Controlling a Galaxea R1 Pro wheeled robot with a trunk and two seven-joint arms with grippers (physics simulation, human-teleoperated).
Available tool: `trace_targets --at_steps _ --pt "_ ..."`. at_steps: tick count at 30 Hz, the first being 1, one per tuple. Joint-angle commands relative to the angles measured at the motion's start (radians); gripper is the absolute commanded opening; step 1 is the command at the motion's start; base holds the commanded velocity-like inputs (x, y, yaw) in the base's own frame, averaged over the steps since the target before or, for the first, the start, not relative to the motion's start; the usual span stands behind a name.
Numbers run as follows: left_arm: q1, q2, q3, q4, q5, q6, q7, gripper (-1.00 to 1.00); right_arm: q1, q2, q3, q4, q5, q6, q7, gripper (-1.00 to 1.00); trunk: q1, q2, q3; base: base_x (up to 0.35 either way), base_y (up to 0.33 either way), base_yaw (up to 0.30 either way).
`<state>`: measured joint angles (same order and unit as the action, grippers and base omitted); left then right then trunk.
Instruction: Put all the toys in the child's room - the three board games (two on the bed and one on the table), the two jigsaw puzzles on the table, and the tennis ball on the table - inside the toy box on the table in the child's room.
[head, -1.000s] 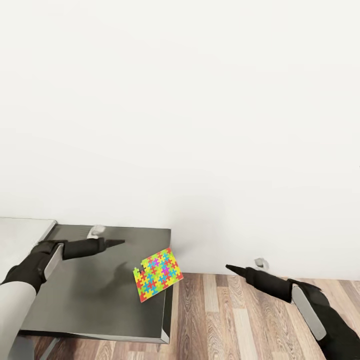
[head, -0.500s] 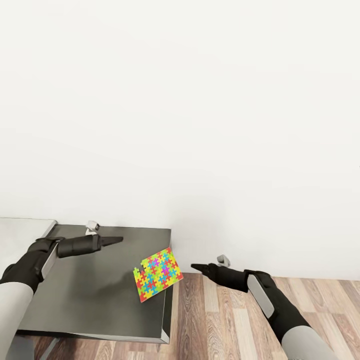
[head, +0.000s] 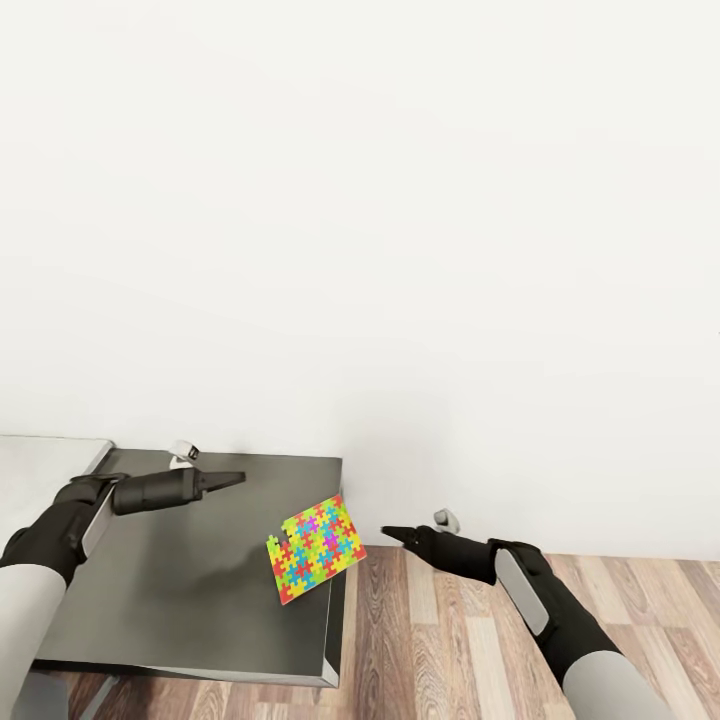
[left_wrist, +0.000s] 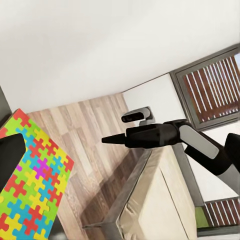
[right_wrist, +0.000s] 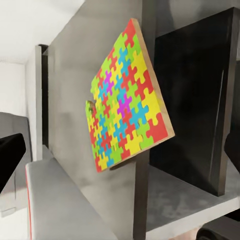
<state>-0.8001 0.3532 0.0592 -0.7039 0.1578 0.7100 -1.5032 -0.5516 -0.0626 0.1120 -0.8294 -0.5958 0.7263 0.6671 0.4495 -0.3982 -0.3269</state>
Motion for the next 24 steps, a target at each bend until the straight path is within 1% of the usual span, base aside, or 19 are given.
trace_targets --at_steps 1,5,8,10,11,14,15,18,22,24 --pt "-0.001 0.000 0.000 0.000 0.001 0.011 -0.004 1.00 -0.001 -0.002 0.002 0.000 -0.005 0.005 0.001 1.00 0.001 -0.002 -0.002 0.000 0.000 0.000" --pt "-0.001 0.001 0.000 0.000 0.002 0.012 -0.011 1.00 -0.001 -0.007 -0.006 0.000 -0.010 0.007 0.022 1.00 0.001 -0.002 -0.002 0.000 0.000 0.000" --pt "-0.001 0.002 0.001 0.000 0.002 0.012 -0.015 1.00 -0.001 -0.011 -0.032 0.008 -0.015 0.008 0.045 1.00 0.001 -0.002 -0.002 0.000 0.000 0.000" --pt "-0.001 0.002 0.001 0.000 0.002 0.013 -0.015 1.00 -0.001 -0.012 -0.052 0.019 -0.017 0.007 0.053 1.00 0.001 -0.002 -0.002 0.000 0.000 0.000" --pt "-0.001 0.002 0.001 0.000 0.002 0.013 -0.016 1.00 -0.001 -0.013 -0.075 0.033 -0.018 0.007 0.060 1.00 0.001 -0.002 -0.002 0.000 0.000 0.000" --pt "-0.001 0.002 0.001 0.000 0.002 0.014 -0.017 1.00 -0.001 -0.014 -0.107 0.050 -0.019 0.007 0.068 1.00 0.001 -0.002 -0.002 0.000 0.000 0.000" --pt "-0.001 0.001 0.001 0.000 0.002 0.014 -0.017 1.00 -0.001 -0.014 -0.122 0.057 -0.018 0.006 0.072 1.00 0.004 -0.009 -0.005 0.000 0.000 0.000" --pt "-0.001 0.002 0.001 0.000 0.002 0.014 -0.017 1.00 -0.001 -0.012 -0.136 0.065 -0.011 0.003 0.074 1.00 0.016 -0.030 -0.014 0.000 0.000 0.000" --pt "-0.001 0.002 0.001 0.000 0.003 0.016 -0.019 1.00 -0.001 -0.006 -0.138 0.064 -0.006 -0.003 0.069 1.00 0.031 -0.058 -0.027 0.000 0.000 0.000" --pt "-0.001 0.003 0.001 -0.002 0.004 0.029 -0.030 1.00 -0.001 -0.002 -0.138 0.063 -0.004 -0.006 0.066 1.00 0.039 -0.072 -0.033 0.000 0.000 0.000"
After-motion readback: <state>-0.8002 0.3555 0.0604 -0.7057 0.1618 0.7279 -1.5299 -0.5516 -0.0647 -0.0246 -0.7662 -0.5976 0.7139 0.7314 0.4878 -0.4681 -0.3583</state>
